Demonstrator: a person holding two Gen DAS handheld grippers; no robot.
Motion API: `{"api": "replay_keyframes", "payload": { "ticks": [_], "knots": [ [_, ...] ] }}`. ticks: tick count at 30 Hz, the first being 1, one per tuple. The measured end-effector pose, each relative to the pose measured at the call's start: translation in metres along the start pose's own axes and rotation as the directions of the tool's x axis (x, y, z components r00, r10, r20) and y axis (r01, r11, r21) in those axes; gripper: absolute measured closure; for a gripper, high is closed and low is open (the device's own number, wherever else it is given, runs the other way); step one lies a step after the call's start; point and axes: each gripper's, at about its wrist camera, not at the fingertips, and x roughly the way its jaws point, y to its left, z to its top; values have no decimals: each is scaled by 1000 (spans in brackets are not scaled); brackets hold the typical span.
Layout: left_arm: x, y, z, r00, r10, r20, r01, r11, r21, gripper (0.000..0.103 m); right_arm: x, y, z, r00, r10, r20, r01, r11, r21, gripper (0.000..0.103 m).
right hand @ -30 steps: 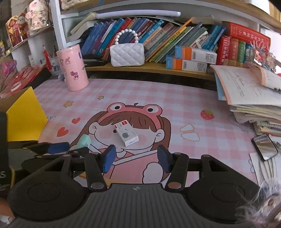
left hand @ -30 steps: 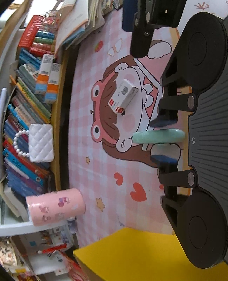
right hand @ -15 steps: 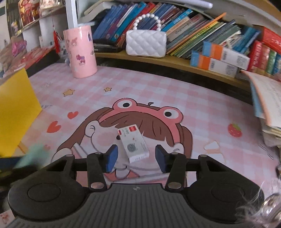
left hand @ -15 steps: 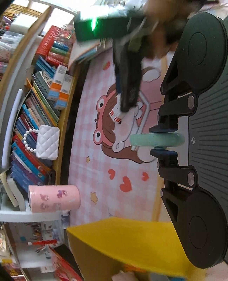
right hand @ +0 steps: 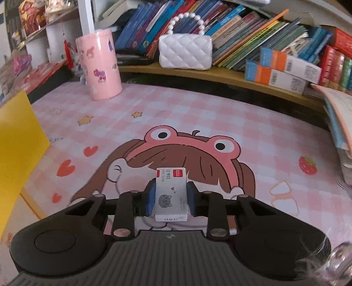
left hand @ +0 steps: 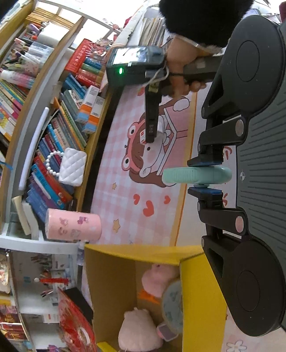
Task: Organize objects
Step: 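Close the left tool on the mint-green toy while the right tool grasps the small white box, then carry the green toy with the left tool and the white box with the right tool into the box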
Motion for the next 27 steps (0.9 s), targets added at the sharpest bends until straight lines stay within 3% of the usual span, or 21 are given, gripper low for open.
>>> {"api": "replay_keyframes", "payload": {
  "ticks": [6, 18, 27],
  "knots": [
    [-10, 9, -7, 1000, -25, 5, 25, 1000, 4, 86, -56, 17, -13, 1000, 12, 20, -14, 992, 128, 75],
    [-52, 42, -30, 997, -55, 62, 54, 998, 22, 86, -156, 84, -65, 999, -24, 32, 16, 973, 230, 75],
    [-86, 93, -53, 998, -40, 57, 42, 999, -24, 86, -179, 159, -90, 1000, -19, 10, 18, 990, 140, 75]
  ]
}}
